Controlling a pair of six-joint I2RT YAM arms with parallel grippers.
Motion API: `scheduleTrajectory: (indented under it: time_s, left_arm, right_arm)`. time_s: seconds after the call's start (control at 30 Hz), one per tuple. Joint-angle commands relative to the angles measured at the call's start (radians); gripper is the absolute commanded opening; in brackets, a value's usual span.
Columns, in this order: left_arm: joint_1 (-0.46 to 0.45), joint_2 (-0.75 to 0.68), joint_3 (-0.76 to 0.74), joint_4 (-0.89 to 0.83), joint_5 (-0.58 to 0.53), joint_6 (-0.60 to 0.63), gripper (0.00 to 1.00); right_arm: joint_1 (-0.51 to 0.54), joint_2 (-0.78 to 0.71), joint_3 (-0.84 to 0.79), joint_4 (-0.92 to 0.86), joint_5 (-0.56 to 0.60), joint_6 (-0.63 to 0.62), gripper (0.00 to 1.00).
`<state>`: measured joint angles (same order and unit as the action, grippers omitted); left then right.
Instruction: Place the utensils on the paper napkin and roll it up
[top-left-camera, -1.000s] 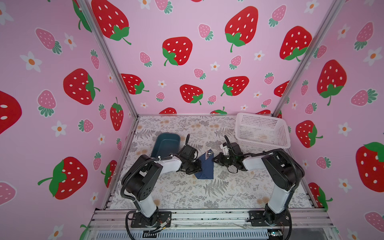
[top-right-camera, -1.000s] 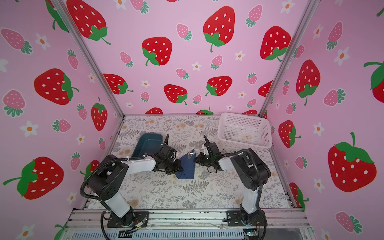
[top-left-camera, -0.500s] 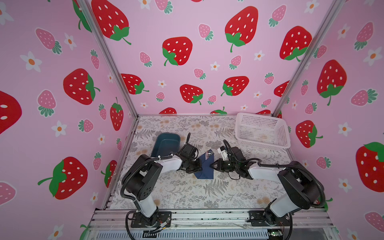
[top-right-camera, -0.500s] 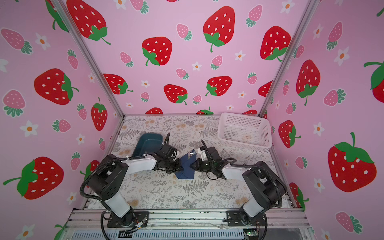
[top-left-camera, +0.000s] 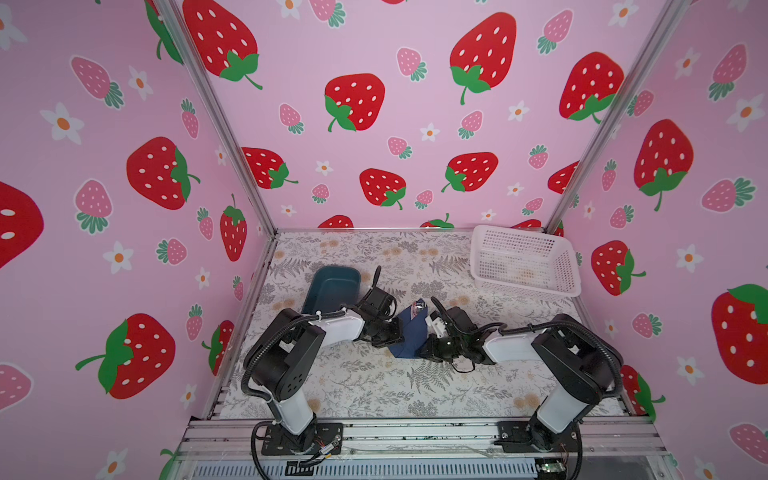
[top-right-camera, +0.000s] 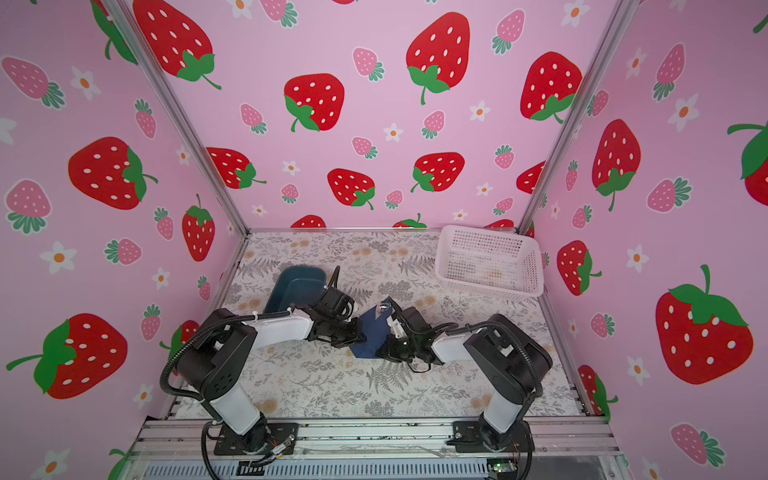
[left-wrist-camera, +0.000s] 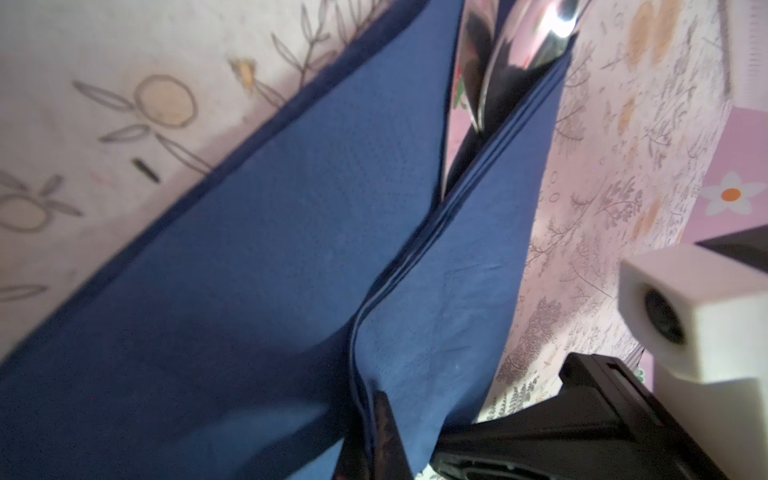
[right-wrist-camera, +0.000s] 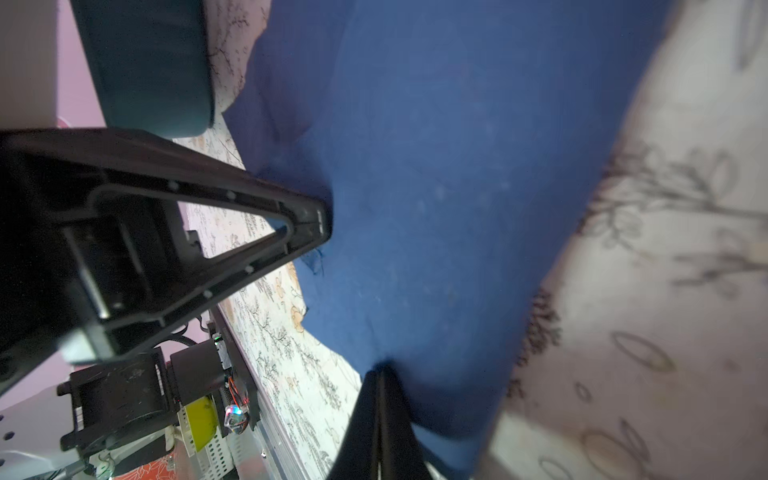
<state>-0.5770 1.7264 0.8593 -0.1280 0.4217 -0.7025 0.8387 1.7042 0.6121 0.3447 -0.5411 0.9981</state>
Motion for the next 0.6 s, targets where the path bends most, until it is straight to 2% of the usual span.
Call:
scheduleTrajectory:
  time_s: [0.0,0.2,0.57]
  left_arm:
    - [-0.001,0.009,0.031,-0.023,0.004,0.015,0.01]
    - [-0.002,0.010,0.024,-0.014,0.001,0.010,0.02]
    - [-0.003,0.014,0.027,-0.012,0.003,0.009,0.02]
  right_arm:
    - [0.007,0.014,0.011,-0.035,0.021,-0.001,0.07]
    - [0.013,-0.058,0.031,-0.038,0.031,0.000,0.08]
    - [0.039,0.025,0.080,0.049,0.037,0.047,0.08]
